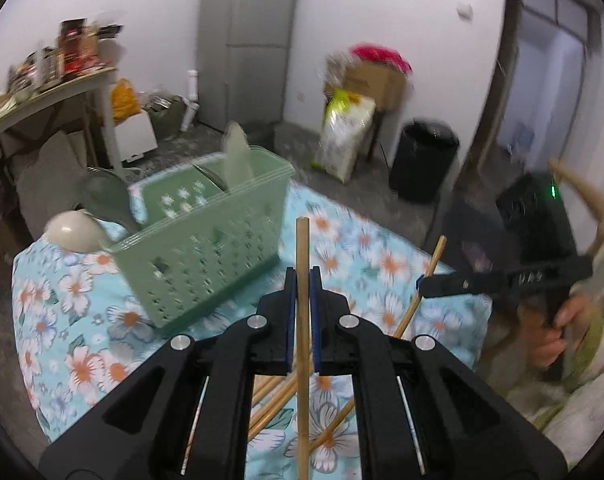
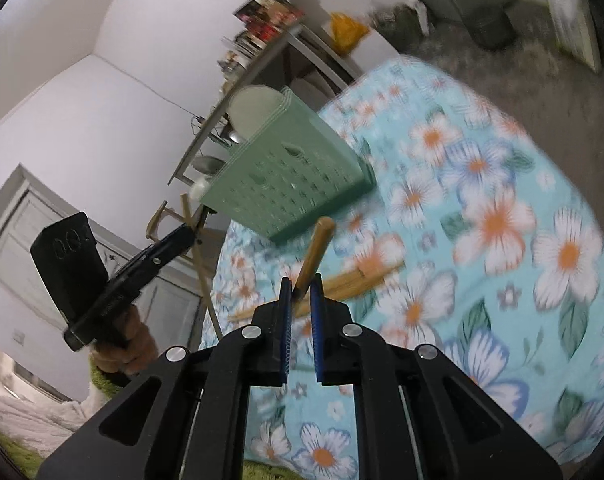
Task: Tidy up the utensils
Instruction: 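Lift one wooden chopstick each with both grippers and carry them above the green holder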
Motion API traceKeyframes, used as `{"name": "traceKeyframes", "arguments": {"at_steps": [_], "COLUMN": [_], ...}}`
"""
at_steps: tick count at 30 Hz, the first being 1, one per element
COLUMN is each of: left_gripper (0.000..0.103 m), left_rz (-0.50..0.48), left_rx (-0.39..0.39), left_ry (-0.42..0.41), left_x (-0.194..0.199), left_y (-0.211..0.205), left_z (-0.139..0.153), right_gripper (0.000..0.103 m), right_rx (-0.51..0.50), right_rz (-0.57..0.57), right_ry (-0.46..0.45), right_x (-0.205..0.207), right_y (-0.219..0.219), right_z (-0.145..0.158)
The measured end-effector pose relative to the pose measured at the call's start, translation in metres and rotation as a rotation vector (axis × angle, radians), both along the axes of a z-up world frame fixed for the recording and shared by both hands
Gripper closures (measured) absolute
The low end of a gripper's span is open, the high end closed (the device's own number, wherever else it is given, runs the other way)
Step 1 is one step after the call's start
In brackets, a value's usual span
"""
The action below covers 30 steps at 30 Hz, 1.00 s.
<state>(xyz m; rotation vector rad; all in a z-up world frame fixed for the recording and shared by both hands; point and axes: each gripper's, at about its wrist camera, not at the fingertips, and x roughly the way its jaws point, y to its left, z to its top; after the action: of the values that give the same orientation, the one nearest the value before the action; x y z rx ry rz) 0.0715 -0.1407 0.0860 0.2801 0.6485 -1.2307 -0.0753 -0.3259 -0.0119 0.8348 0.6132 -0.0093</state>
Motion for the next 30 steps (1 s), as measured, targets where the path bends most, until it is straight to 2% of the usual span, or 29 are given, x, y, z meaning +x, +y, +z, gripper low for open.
{"name": "traceKeyframes", "arguments": {"at_steps": [6, 11, 16, 20, 24, 30], "left_gripper": [0.098, 0.098, 0.098, 0.098, 0.098, 0.098], "left_rz": [0.103, 0.175, 0.256, 0.326, 0.404, 0.481], "left_rx": [-0.157, -0.332, -0.483, -0.577, -0.613, -0.622], "left_ry": [0.034, 0.043, 0.022, -0.031, -0.078, -0.034], "left_x": [0.018, 0.034, 0.044, 0.050, 0.061, 0.093], "left_y": [0.030, 0.049, 0.058, 0.054, 0.037, 0.007], "left_z": [0.044, 0.088, 0.127, 0.152, 0.161, 0.146], "right_gripper": [0.097, 0.097, 0.097, 0.097, 0.097, 0.097], "right_rx": [-0.101, -0.189, -0.228, -0.235, -0.243, -0.241], "right_rz": [0.016, 0.028, 0.039, 0.045, 0.035, 0.018], "right_ry": [-0.075, -0.109, -0.131, -0.164, -0.200, -0.234], "right_x": [0.008, 0.015, 0.016, 0.015, 0.009, 0.000], "right_y": [0.008, 0.019, 0.024, 0.022, 0.014, 0.004], "right_z": [0.036, 0.056, 0.065, 0.075, 0.087, 0.095]}}
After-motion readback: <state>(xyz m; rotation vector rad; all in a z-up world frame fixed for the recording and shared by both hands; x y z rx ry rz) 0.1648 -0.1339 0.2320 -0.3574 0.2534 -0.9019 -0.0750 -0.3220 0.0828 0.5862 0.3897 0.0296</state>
